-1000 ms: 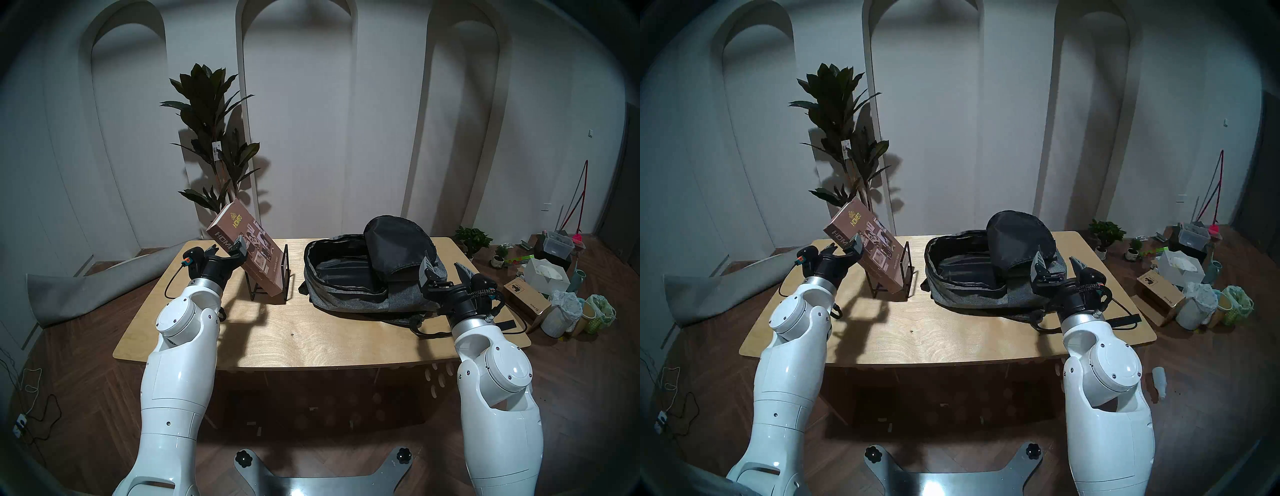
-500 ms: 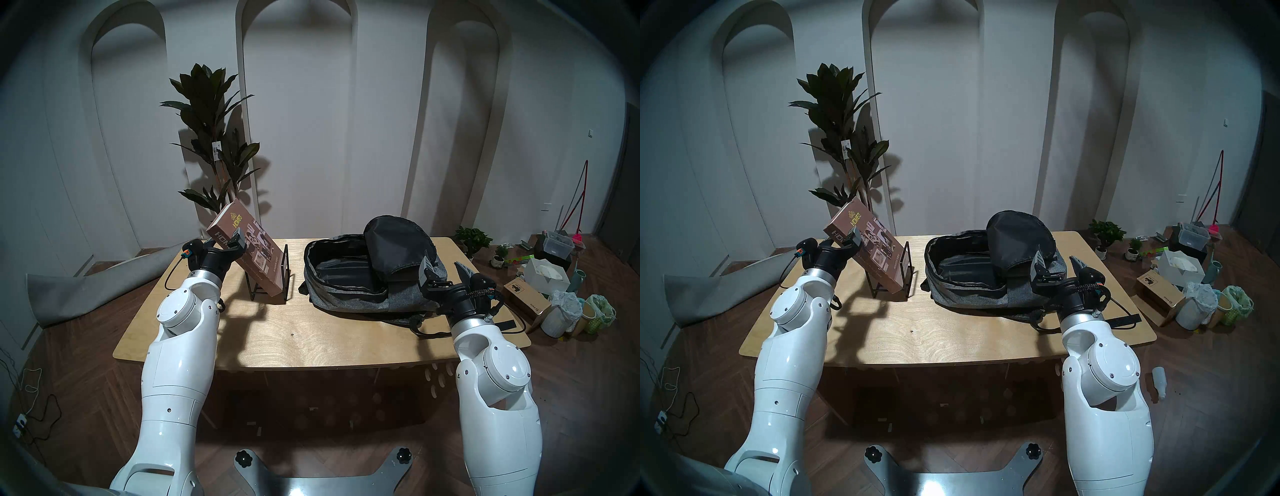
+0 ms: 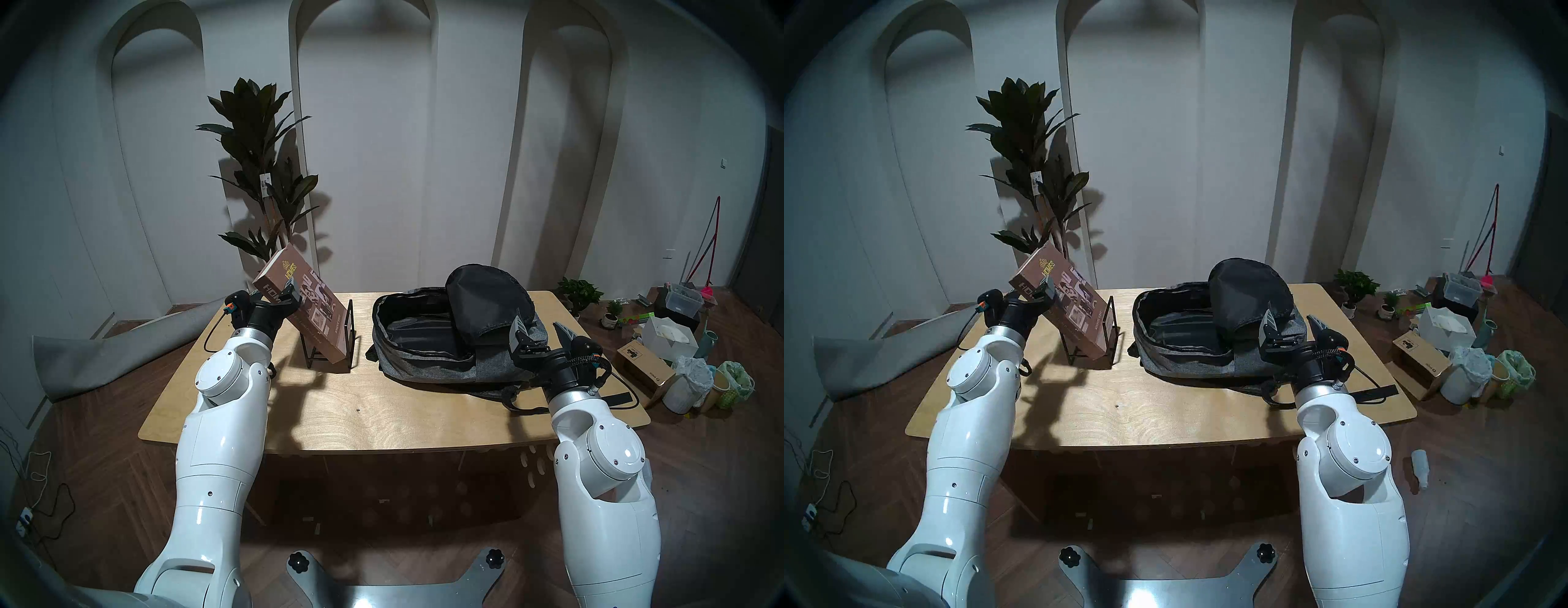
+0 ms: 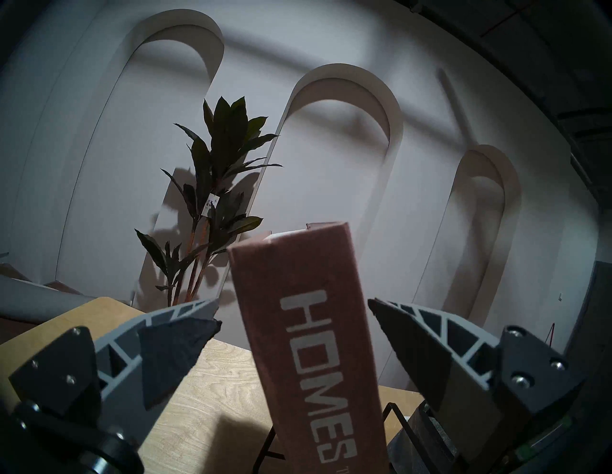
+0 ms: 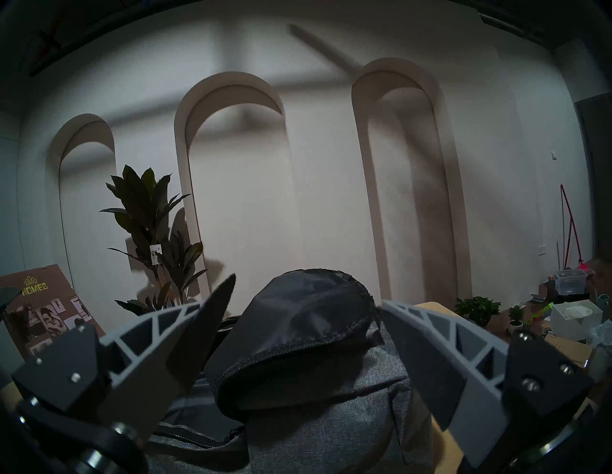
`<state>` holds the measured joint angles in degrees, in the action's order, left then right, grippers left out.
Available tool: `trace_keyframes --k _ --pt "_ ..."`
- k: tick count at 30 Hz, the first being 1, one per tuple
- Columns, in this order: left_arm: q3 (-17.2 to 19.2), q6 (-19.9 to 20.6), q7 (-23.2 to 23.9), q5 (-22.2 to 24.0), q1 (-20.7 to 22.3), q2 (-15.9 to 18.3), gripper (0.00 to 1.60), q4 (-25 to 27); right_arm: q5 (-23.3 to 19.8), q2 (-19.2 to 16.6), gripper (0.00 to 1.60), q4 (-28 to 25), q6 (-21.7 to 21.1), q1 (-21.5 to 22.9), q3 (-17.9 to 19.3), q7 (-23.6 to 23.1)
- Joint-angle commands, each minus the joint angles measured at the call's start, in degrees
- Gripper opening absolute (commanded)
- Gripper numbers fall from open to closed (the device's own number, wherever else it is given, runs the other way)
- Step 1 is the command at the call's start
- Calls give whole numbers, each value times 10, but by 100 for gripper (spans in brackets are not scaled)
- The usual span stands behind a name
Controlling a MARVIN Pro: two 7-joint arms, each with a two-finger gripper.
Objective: Put the book into the bag and close the bag
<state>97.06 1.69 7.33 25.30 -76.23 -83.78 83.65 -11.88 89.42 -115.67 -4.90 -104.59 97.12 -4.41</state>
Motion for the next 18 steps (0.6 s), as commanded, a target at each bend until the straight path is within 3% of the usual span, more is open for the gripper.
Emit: trace_keyframes --k 1,12,14,17,18 --pt "1 -7 3 3 20 0 160 6 1 3 160 -5 9 9 -2 2" --pt "-1 -8 9 3 24 2 157 -2 4 6 160 -4 7 13 -6 7" --pt "-2 -9 10 3 24 1 134 -4 5 6 160 -4 7 13 -6 8" --pt "-2 -10 10 2 25 1 72 -6 6 7 160 -3 6 14 -7 10" --pt "-2 -11 10 2 25 1 65 -7 7 7 160 -3 6 14 -7 10"
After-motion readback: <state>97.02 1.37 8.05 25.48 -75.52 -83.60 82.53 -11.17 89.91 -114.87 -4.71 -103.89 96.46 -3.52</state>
